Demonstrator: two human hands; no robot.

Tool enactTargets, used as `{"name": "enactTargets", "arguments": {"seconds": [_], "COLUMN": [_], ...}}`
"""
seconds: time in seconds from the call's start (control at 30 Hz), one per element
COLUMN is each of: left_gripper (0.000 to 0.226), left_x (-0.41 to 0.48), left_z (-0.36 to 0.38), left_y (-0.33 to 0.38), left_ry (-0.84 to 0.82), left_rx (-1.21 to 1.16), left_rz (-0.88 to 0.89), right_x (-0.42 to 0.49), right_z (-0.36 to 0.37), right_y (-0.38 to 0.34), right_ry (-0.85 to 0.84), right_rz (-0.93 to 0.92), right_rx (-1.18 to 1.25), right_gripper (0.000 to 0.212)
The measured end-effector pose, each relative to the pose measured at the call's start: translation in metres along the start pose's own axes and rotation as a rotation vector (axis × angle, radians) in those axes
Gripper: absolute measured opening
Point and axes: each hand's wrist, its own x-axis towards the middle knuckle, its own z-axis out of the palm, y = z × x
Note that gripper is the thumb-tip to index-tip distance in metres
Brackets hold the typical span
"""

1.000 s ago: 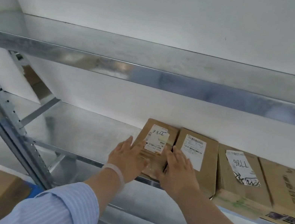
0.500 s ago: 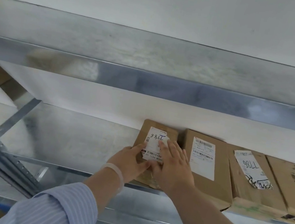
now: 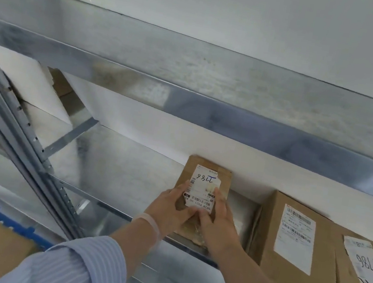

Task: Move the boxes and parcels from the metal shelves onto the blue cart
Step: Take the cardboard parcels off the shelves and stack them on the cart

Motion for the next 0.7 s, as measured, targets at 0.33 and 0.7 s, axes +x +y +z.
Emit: {"name": "enactTargets", "arguments": {"seconds": [0.33, 0.7], "left_gripper": [0.077, 0.077], "left_x": [-0.052, -0.176], "left_z": [-0.037, -0.09], "left_y": [-0.01, -0.044], "left_ry": [0.407, 0.826], "left_rx": [-0.178, -0.132], "left_rz": [-0.181, -0.384], "right_x": [0.018, -0.037], "right_z": [0.023, 0.103], "right_y": [-0.051, -0.131], "right_ry": [-0.25, -0.608], "right_rz": [-0.265, -0.572], "right_rx": [0.102, 0.046], "right_gripper": [0.059, 0.058]}}
